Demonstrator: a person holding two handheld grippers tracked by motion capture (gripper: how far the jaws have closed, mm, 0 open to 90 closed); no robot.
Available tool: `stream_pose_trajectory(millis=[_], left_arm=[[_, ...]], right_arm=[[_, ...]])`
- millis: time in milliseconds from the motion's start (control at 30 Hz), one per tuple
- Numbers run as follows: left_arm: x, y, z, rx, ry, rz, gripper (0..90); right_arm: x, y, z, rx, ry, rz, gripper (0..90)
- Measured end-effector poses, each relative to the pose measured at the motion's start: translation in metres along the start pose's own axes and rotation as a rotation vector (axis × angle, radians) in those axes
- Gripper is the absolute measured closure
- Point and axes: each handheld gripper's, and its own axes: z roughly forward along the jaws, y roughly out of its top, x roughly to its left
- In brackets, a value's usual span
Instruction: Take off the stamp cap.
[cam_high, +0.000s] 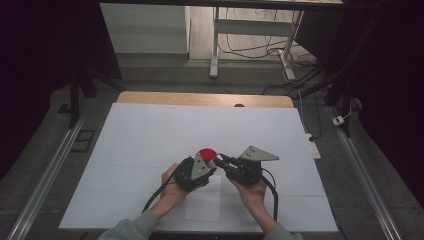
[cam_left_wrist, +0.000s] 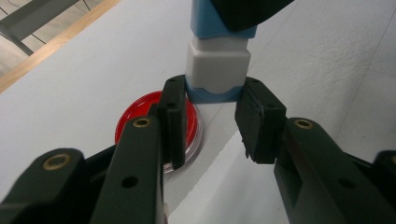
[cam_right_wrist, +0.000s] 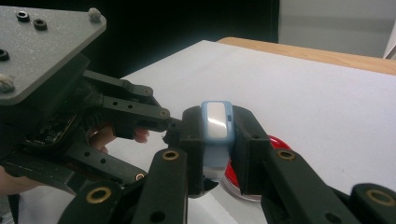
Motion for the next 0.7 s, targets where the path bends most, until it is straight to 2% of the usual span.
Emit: stream_pose_trajectory(millis=[700], left_arm=[[-0.0018, -0.0015, -0.0002, 0.005, 0.014, 0.039, 65.3]], right_arm=[[0.0016, -0.0013, 0.0003, 0.0, -0.004, 0.0, 75.7]])
